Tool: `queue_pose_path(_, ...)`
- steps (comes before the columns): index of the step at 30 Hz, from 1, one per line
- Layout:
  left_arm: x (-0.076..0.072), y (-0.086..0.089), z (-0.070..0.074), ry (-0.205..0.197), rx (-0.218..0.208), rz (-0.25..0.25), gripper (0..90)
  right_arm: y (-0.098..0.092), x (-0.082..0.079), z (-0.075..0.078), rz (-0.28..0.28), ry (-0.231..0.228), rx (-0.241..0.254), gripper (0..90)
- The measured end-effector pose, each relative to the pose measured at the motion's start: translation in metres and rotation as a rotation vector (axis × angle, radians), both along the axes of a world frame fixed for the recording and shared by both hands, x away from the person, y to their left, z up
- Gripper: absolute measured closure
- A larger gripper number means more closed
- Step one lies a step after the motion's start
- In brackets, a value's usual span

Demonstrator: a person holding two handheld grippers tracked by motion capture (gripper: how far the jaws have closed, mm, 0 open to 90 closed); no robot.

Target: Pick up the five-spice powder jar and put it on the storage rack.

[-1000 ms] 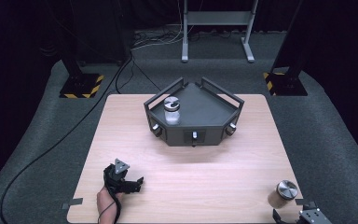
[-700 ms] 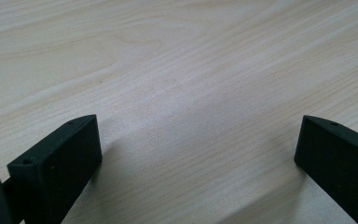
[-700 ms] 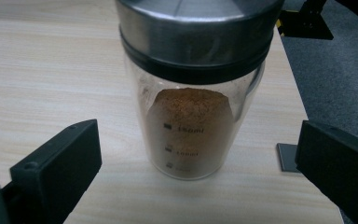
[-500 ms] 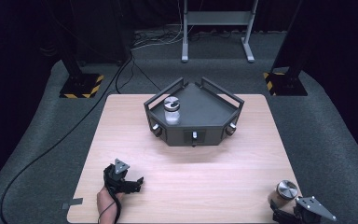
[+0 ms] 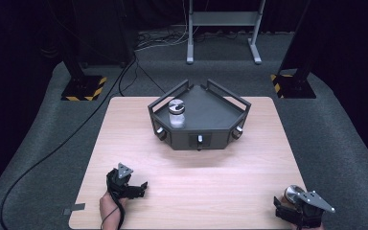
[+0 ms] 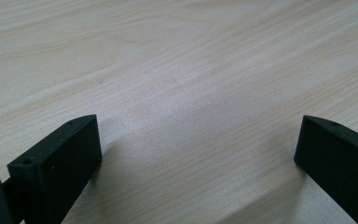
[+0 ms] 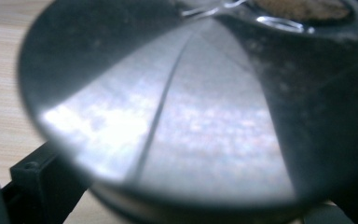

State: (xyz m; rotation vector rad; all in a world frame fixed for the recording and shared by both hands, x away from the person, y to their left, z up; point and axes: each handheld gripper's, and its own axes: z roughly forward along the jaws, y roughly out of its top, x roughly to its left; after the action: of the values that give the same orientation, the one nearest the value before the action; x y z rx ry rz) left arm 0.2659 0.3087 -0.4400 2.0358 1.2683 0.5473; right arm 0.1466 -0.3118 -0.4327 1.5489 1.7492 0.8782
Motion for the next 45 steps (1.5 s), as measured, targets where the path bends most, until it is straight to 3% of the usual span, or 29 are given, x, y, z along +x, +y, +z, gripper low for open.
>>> queue_pose_path(5,0.0,0.0,0.0,0.0,0.0,0.0,0.4,0.0023,0.0032,-0.0014,-0.005,0.009,-0.013,1.2)
queue_pose_path(11,0.0,0.0,0.0,0.0,0.0,0.0,0.4,0.0018,0.0044,-0.003,0.006,0.017,-0.016,9.1)
queue_pose_path(19,0.0,-0.0001,0.0,0.0,0.0,0.0,0.5,-0.0027,0.0079,-0.0029,0.024,0.045,0.001,23.6)
queue_pose_path(20,0.0,-0.0001,0.0,0.0,0.0,0.0,0.4,-0.0058,0.0085,-0.0027,0.039,0.049,0.013,28.9)
queue_pose_path(45,0.0,0.0,0.0,0.0,0.0,0.0,0.5,-0.0032,0.0071,-0.0021,0.052,0.043,-0.005,30.1)
